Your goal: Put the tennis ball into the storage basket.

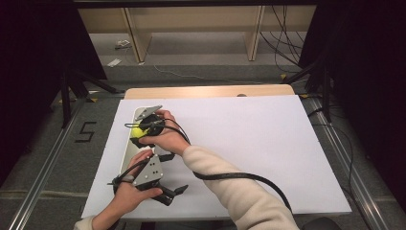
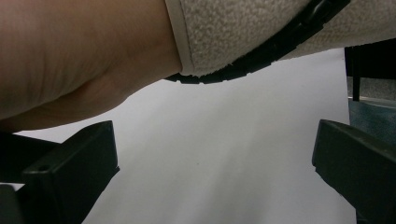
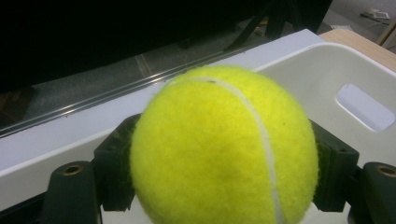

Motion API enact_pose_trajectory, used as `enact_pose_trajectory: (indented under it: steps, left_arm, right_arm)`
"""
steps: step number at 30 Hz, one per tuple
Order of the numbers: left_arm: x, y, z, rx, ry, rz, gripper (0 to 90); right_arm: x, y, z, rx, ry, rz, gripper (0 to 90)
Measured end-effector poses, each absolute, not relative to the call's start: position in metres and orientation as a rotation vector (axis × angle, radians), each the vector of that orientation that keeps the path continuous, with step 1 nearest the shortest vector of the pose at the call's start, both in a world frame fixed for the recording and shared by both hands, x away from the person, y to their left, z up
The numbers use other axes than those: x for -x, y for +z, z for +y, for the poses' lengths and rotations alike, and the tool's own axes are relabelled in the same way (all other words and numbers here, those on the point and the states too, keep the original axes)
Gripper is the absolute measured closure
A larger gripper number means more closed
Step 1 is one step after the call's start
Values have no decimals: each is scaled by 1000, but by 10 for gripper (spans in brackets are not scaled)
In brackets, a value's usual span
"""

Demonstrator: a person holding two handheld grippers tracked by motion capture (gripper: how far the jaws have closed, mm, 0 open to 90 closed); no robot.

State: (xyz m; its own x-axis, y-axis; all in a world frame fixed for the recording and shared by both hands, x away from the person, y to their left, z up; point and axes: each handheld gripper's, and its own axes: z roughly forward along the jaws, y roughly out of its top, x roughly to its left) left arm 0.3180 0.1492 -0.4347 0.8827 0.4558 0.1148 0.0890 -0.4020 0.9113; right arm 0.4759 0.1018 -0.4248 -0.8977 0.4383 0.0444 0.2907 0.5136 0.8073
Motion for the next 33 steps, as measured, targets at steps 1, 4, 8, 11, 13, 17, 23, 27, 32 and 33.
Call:
enact_pose_trajectory:
  steps: [1,4,8,11,13,17,23,27,32,33]
  left_arm:
    - [-318,-435,149,-1962,422,399,0]
    - [-318,-435,149,-1962,422,397,0]
    - [-318,-435,149,-1962,422,398,0]
    - [-318,-435,149,-1962,421,398,0]
    - [-318,-435,149,-1963,422,397,0]
    - [-318,-435,150,-1962,421,398,0]
    - [-318,-435,150,-1963,421,397,0]
    - [-318,-435,150,-1962,420,397,0]
    - [-318,-434,150,-1962,420,396,0]
    - [-318,-434,150,-1962,420,396,0]
  right_arm:
    - [-476,-425,102,-629,1328,2589,263]
    - [-476,-427,102,-632,1325,2589,263]
    - [-477,-428,102,-635,1317,2595,262]
    - [-477,-431,102,-644,1320,2591,262]
    - [-477,-432,102,-637,1315,2591,261]
    - [-478,-433,102,-647,1297,2598,258]
    - [-477,-433,103,-638,1293,2582,252]
    - [-478,-432,103,-638,1311,2568,220]
    - [-480,-423,100,-635,1348,2529,169]
    - [-481,-422,100,-633,1354,2525,165]
